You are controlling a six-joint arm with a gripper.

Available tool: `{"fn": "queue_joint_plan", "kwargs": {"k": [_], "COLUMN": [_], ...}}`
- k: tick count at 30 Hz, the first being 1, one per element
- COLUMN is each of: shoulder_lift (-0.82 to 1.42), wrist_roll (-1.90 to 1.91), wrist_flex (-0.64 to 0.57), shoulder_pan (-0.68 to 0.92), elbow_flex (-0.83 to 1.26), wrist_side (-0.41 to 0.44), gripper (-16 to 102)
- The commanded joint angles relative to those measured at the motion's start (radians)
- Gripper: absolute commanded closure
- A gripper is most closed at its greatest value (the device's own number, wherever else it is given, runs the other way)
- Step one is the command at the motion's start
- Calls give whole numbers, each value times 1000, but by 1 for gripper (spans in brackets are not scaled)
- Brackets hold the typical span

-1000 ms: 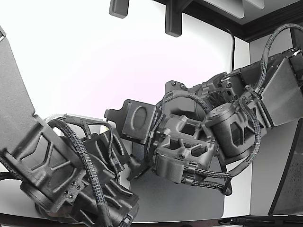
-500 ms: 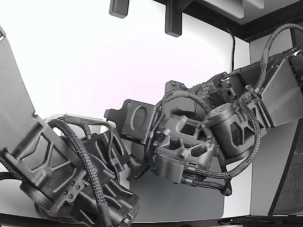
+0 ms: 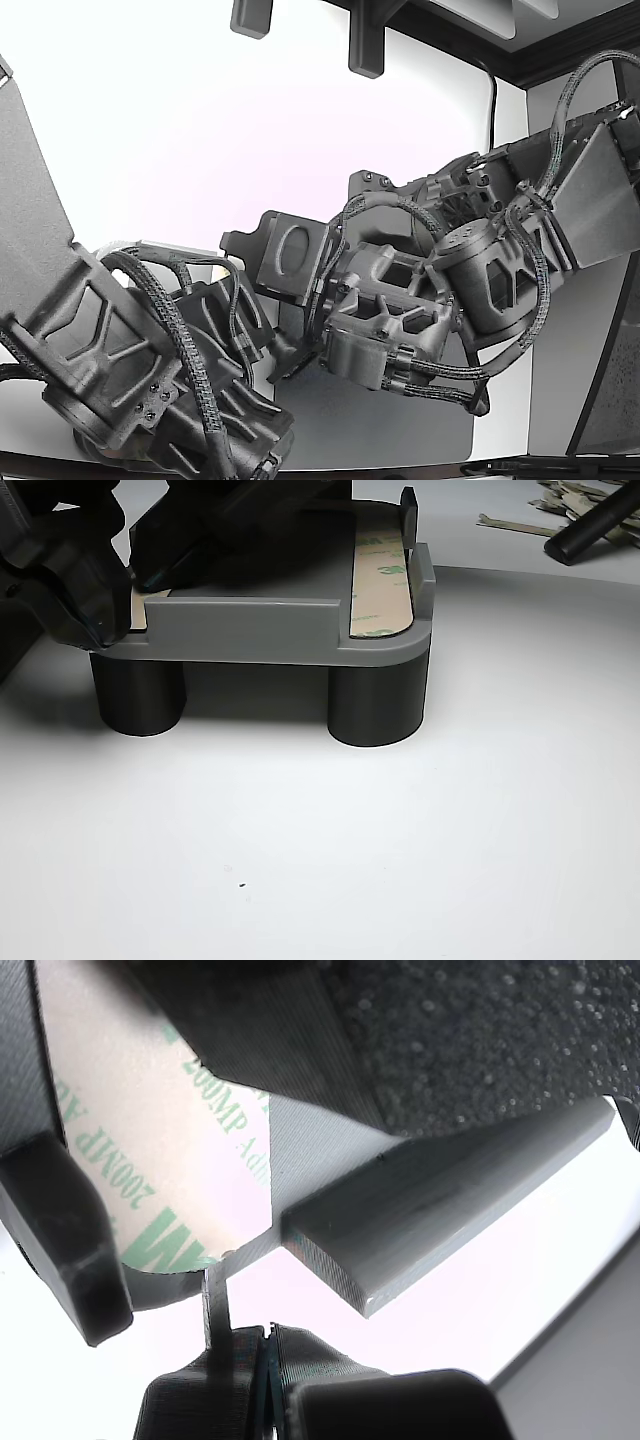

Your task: Peel off protective film from adhesive tape.

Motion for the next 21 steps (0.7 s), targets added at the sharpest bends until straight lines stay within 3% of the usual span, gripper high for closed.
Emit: {"fn": "queue_joint_plan", "kwargs": {"k": [1, 21], "shoulder_lift": [15, 17], "wrist_roll": [3, 18], "wrist_flex": [-3, -6], "shoulder_pan": [-3, 3], "elbow_flex": [-34, -34], "wrist_side": [3, -2], "gripper": [97, 97]}}
